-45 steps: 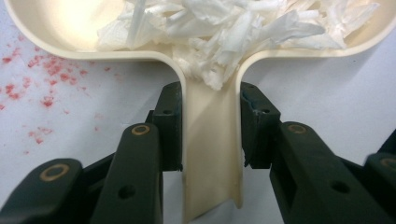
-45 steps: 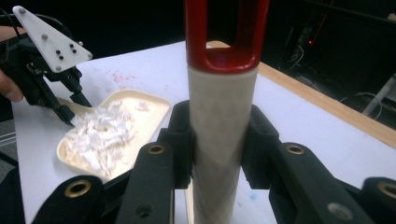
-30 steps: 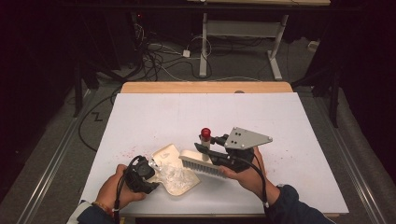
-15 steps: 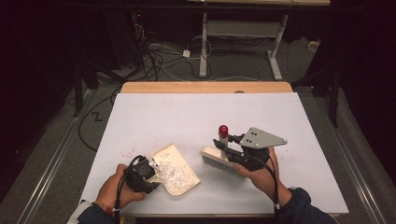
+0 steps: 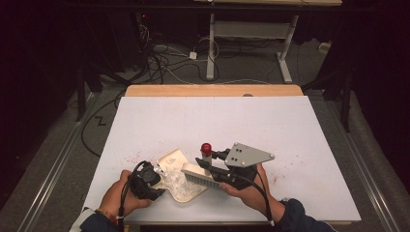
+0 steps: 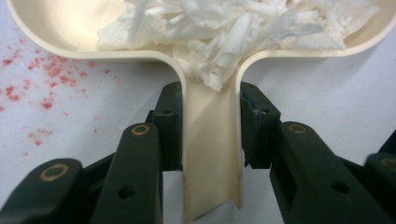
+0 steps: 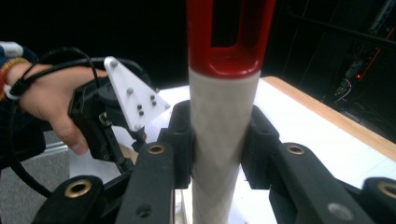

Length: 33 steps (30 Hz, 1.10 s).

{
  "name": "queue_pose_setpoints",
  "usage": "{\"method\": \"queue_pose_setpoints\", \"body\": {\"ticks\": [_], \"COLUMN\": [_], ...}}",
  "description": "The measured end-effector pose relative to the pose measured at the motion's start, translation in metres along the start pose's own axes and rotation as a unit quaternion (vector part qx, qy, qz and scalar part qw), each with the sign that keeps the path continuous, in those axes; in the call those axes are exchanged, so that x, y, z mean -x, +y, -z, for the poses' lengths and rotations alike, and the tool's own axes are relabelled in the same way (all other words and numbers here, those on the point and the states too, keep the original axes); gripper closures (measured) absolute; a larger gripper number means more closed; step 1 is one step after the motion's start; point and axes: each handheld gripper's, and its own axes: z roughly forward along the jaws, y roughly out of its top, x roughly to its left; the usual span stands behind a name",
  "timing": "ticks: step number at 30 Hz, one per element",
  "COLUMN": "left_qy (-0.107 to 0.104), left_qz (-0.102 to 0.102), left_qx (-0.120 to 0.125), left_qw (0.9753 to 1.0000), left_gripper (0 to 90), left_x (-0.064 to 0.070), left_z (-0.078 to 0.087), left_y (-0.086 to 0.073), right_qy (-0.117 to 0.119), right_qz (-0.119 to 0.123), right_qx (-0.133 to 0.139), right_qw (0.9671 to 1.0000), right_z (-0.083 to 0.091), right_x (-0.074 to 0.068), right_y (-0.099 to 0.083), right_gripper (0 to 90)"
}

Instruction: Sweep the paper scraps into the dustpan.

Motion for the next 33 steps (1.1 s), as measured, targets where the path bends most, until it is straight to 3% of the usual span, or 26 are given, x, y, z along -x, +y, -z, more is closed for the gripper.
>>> {"method": "queue_pose_setpoints", "body": {"ticks": [10,14,19,22,26,33], "left_qy": [-0.002,-0.001,-0.004,-0.004,-0.002,-0.003], "left_qz": [0.002,0.002,0.004,0.005,0.005,0.005], "left_qx": [0.001,0.001,0.002,0.002,0.001,0.001], "left_qw": [1.0,1.0,1.0,1.0,1.0,1.0], "left_gripper": [63.3,63.2,63.3,63.2,63.2,63.2], "left_x": [-0.001,-0.002,-0.002,-0.003,-0.003,-0.003], "left_z": [0.0,0.0,0.0,0.0,0.0,-0.001], "left_y": [0.0,-0.001,-0.002,-0.001,-0.001,-0.001], "right_qy": [-0.041,-0.072,-0.122,-0.162,-0.196,-0.209], "right_qz": [-0.02,-0.022,-0.036,-0.045,-0.04,-0.038], "right_qx": [0.029,0.028,0.027,0.025,0.016,-0.004], "right_qw": [0.9985,0.9967,0.9915,0.9854,0.9796,0.9772], "right_z": [0.031,0.043,0.057,0.062,0.06,0.041], "right_x": [0.032,0.047,0.076,0.091,0.102,0.107], "right_y": [0.01,0.009,0.002,-0.004,-0.012,-0.025], "right_gripper": [69.7,69.6,69.6,69.6,69.7,69.6]}}
